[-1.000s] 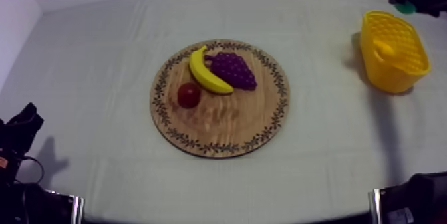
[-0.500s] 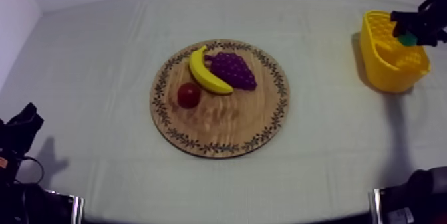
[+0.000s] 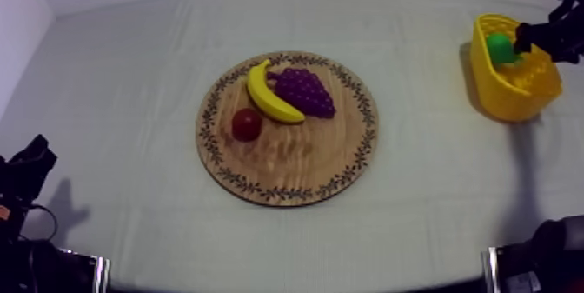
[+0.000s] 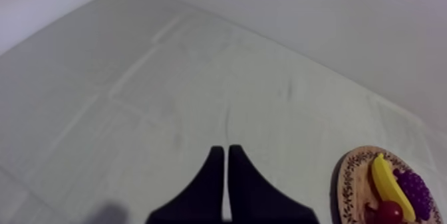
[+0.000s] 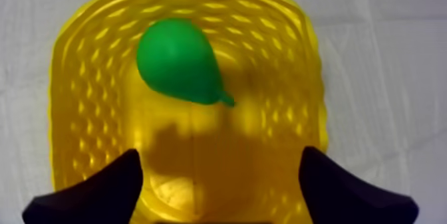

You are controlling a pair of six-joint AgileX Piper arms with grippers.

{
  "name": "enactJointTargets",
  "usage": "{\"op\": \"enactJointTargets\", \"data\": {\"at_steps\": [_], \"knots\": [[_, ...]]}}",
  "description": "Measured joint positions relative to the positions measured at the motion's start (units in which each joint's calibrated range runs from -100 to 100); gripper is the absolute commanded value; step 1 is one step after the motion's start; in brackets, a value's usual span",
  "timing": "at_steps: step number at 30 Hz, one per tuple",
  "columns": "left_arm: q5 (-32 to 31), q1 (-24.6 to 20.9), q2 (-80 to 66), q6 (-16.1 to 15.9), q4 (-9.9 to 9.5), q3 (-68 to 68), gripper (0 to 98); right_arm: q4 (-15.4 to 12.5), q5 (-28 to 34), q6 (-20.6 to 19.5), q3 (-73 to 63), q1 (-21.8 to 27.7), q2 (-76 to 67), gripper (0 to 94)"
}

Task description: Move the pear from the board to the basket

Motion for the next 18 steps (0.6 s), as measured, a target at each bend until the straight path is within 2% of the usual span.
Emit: {"op": "enactJointTargets", "data": {"at_steps": [12,18], "knots": [[0.0,0.0,0.0,0.0,0.0,0.0,0.1,-6.21,1.03,4.76,0.5,-0.75,-6.31,21.1],[0.0,0.0,0.0,0.0,0.0,0.0,0.1,-11.8,0.33,8.79,2.73,-1.05,-11.35,5.0]]}}
